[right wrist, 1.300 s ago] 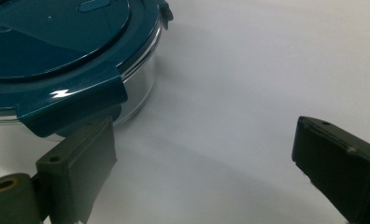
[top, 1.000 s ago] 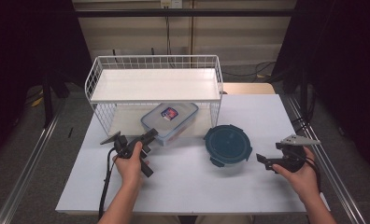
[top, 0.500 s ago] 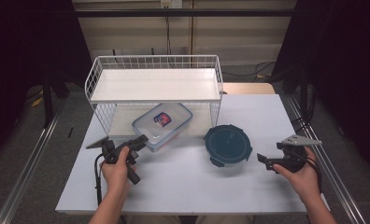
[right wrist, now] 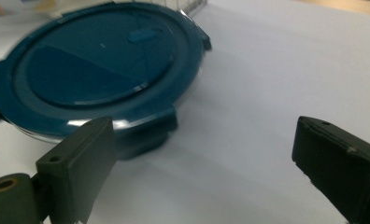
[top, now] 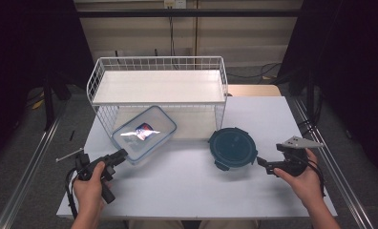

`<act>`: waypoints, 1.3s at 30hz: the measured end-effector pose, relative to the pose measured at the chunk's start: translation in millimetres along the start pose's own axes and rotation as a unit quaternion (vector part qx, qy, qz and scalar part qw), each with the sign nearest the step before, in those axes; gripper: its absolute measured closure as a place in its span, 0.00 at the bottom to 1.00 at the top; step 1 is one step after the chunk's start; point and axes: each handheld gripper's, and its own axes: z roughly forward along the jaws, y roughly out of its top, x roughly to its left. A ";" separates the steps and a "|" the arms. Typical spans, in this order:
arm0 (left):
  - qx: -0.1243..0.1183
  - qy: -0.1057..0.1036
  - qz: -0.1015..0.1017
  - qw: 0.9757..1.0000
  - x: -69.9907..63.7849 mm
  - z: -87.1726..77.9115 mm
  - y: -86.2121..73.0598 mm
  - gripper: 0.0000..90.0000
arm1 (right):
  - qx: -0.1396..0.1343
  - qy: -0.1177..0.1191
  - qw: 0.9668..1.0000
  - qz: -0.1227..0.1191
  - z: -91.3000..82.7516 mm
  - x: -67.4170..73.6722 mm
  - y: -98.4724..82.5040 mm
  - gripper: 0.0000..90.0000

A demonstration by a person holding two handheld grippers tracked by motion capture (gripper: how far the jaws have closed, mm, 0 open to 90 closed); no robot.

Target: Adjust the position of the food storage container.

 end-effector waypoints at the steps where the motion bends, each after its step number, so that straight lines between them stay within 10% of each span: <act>1: 0.008 0.001 0.014 1.000 2.3 -4.8 0.7 0.68 | -0.013 0.003 1.000 -0.007 -1.8 6.1 6.5 0.07; 22: -0.007 0.035 0.041 0.998 17.7 -17.5 31.1 0.65 | -0.068 0.141 0.988 0.007 51.6 107.8 64.1 0.24; 23: -0.049 0.041 0.065 0.996 16.1 -21.2 32.3 0.81 | -0.070 0.147 0.987 0.013 59.4 116.7 68.5 0.29; 25: -0.037 0.036 0.062 0.997 11.3 -22.1 37.6 0.93 | -0.068 0.152 0.986 0.016 67.9 124.7 72.2 0.30; 39: -0.075 0.069 0.137 0.985 1.7 -9.3 37.3 0.65 | -0.102 0.161 0.981 0.047 122.9 171.0 90.4 0.62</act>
